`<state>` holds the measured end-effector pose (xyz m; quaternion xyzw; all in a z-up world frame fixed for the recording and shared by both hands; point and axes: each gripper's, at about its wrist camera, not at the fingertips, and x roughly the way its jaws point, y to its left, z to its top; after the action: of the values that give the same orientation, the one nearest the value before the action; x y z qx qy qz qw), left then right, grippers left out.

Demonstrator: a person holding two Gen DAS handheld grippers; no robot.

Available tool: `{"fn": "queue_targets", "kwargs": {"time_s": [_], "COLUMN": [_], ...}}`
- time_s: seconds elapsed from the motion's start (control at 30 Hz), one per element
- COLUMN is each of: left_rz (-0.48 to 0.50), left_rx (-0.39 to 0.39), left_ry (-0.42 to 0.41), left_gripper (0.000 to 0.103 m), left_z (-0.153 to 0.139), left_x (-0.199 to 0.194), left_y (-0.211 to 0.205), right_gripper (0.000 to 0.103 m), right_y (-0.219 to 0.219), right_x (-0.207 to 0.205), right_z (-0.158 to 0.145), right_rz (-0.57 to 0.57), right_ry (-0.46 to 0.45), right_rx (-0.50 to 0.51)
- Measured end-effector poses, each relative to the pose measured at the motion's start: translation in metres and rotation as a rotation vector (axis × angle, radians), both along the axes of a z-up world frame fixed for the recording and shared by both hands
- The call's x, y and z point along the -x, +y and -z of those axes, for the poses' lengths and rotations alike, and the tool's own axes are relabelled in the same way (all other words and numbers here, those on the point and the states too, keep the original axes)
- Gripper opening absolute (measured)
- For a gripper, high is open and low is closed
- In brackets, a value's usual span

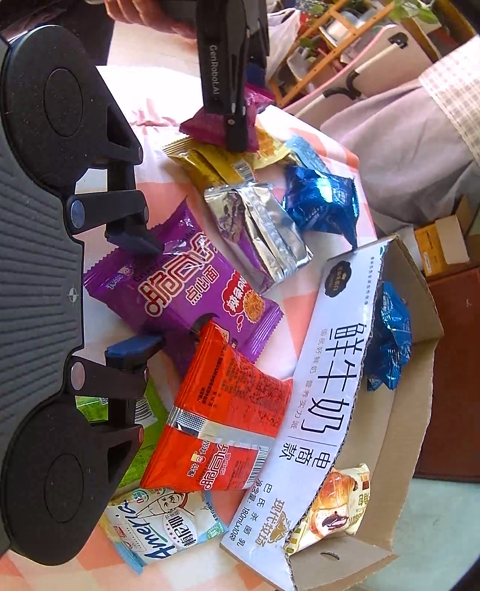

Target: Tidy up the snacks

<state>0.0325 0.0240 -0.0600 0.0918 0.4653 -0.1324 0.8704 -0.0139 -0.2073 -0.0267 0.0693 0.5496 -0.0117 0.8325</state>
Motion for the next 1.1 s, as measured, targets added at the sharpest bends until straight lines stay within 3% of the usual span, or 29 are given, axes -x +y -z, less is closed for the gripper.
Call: {"fn": "queue_targets", "kwargs": {"time_s": [0.07,0.17,0.23,0.47,0.63,0.7,0.87,1.1], "left_rz": [-0.006,-0.013,-0.017,-0.008,0.017,0.017,0.042,0.053], "left_rx": [0.010,0.004,-0.012,-0.032,-0.058,-0.050,-0.007,0.044], "left_ry": [-0.006,-0.008,-0.010,-0.011,-0.022,-0.022,-0.002,-0.003], "left_gripper": [0.064,0.067,0.069,0.079,0.079,0.077,0.049,0.044], "left_z": [-0.001,-0.001,0.000,0.005,0.011,0.011,0.008,-0.005], "left_x": [0.000,-0.002,-0.003,-0.002,0.001,0.002,0.005,0.008], "left_y": [0.000,-0.001,-0.002,-0.004,-0.009,-0.009,-0.009,-0.003], "right_gripper": [0.054,0.070,0.070,0.080,0.082,0.080,0.066,0.066], "right_y": [-0.004,-0.022,-0.026,-0.003,0.011,0.013,0.010,0.006], "right_x": [0.000,-0.003,-0.007,-0.027,-0.036,-0.035,-0.030,-0.014], "right_z": [-0.001,0.000,0.001,0.007,0.017,0.019,0.015,0.005], "right_rz": [0.046,0.200,0.284,0.345,0.309,0.292,0.223,0.131], "right_ry": [0.006,0.020,0.013,0.002,0.006,-0.002,-0.030,-0.040], "right_rx": [-0.031,-0.159,-0.198,-0.081,0.019,0.028,0.025,0.003]}}
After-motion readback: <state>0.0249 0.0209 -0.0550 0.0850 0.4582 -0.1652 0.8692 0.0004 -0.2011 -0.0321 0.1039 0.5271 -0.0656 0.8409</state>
